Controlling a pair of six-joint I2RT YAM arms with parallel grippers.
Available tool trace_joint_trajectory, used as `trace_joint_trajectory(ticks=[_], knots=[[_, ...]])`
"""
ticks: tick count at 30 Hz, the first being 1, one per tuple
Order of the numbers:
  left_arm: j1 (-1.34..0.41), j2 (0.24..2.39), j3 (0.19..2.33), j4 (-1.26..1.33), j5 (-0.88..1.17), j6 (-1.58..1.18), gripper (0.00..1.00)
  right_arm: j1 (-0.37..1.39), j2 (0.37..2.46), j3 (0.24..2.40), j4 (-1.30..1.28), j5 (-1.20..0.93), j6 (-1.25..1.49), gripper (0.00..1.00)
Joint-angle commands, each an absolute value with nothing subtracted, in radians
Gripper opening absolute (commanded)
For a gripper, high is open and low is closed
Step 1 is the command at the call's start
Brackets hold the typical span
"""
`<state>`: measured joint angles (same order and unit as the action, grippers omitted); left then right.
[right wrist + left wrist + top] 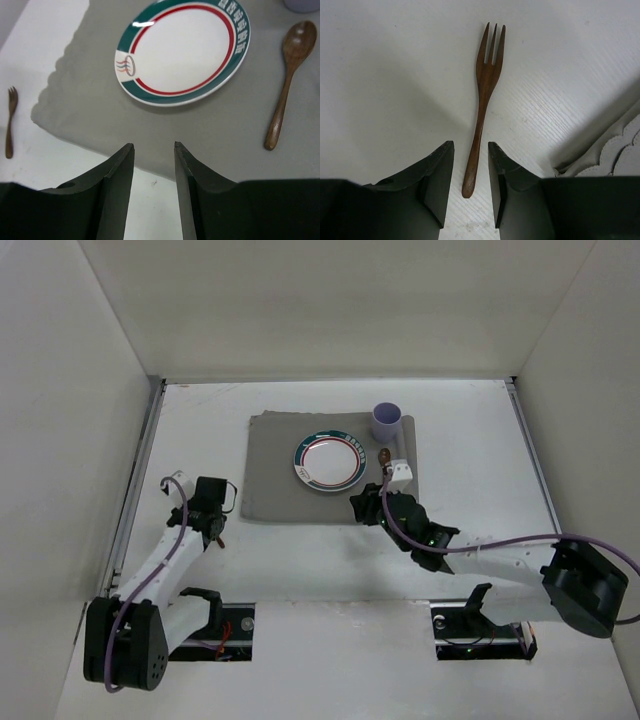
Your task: Set the dinner table for one person
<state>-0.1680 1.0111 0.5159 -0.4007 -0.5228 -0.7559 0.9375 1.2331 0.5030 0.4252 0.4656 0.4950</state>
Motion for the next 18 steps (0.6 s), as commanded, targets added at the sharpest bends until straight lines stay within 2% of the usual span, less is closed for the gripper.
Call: trace_joint_trajectory(ticks=[1, 7, 18], knots=[[-0.146, 1.051, 0.494, -0.344, -0.476, -0.707, 0.3, 0.946, 1.265, 0.554, 0.443, 0.446, 0.503, 0.43], [-0.136, 1.078, 0.466, -0.25, -0.436, -0.683, 0.27, 0.949, 1.267, 0.557, 0.452, 0.446, 0.485, 0.43], [-0.119, 1.152, 0.443, -0.23, -0.414, -0.683, 0.19, 0.955, 1.244, 0.551, 0.454, 0.446, 0.485, 0.43]])
